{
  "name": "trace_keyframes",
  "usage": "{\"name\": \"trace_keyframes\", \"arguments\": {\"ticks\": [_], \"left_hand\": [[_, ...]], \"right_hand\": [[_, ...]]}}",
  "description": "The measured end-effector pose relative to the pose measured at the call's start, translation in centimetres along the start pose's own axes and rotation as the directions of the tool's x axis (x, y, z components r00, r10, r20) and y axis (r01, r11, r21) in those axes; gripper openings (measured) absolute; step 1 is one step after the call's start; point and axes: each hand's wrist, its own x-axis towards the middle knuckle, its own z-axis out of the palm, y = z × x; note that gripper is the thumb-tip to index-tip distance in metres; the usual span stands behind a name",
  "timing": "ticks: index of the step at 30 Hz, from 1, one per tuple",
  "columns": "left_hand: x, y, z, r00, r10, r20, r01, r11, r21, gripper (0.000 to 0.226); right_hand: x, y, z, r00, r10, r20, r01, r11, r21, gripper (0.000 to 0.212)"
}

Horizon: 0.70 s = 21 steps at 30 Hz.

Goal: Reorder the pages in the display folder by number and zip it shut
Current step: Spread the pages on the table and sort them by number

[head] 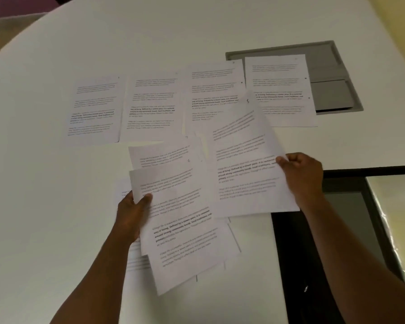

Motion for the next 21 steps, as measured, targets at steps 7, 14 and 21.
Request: {"name": "trace_keyframes", "arguments": {"ticks": [7, 14, 21], "left_hand": [[1.2, 2.9, 4.2, 0.990, 0.107, 0.092, -0.106, 0.994, -0.012, 0.025], [3.7, 4.8, 7.7, 0.980, 0.124, 0.158, -0.125, 0.992, -0.001, 0.020], [7.5, 4.9, 9.4, 0.978, 0.043, 0.204, -0.042, 0.999, -0.006, 0.041]], "right_hand": [[9.9, -0.8, -4.9, 0.990, 0.050, -0.135, -0.032, 0.990, 0.138, 0.018], [20.7, -1.4, -10.3, 0.963, 0.066, -0.261, -0.022, 0.985, 0.169, 0.022], [29.7, -1.1, -15.3, 0.966, 0.056, -0.252, -0.064, 0.998, -0.023, 0.038]]}}
